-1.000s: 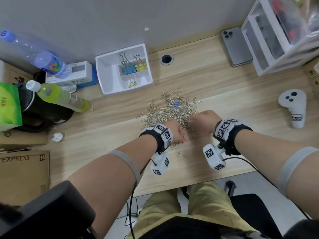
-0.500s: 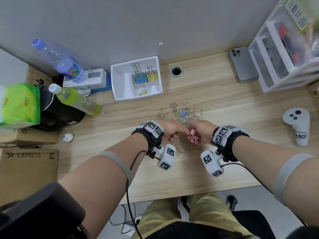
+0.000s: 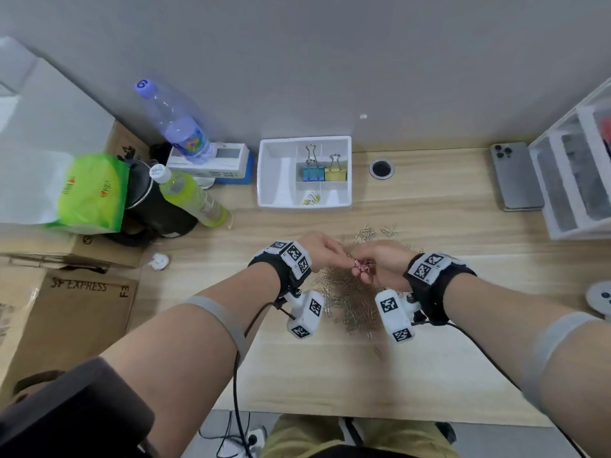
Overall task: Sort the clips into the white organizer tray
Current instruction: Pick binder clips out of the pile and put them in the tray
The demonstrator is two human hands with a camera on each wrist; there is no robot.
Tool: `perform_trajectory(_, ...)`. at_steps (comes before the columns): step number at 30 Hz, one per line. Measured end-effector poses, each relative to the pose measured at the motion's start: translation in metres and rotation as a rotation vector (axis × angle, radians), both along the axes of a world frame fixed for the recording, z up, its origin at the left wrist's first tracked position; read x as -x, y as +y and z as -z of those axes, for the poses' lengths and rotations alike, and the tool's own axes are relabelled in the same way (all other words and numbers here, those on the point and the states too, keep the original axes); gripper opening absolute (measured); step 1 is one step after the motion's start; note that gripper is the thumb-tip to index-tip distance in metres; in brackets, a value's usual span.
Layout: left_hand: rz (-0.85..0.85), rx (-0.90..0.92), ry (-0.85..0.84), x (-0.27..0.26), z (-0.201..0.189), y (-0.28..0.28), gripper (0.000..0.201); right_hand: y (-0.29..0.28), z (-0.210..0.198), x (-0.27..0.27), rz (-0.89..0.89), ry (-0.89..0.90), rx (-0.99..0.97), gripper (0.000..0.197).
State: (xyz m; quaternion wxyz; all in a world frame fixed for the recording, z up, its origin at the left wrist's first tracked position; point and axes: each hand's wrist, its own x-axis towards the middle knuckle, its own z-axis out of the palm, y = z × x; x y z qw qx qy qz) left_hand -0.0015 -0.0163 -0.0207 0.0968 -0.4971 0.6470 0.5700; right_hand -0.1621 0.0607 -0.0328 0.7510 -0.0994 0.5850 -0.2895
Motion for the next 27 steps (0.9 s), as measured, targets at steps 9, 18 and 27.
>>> perform_trajectory(9, -0.107, 0.063, -0.092, -0.024, 0.009, -0.055, 0.033, -0.084, -0.007, -0.006, 0.112, 0.287, 0.081, 0.007)
perform_trajectory(18, -0.115, 0.011, -0.159, -0.034, 0.032, -0.087, 0.041, -0.143, 0.010, -0.016, -0.403, 1.067, 0.448, 0.025)
perform_trajectory(27, -0.058, -0.003, -0.181, -0.033, 0.047, -0.084, 0.018, -0.145, 0.028, -0.025, -0.581, 1.213, 0.559, 0.019)
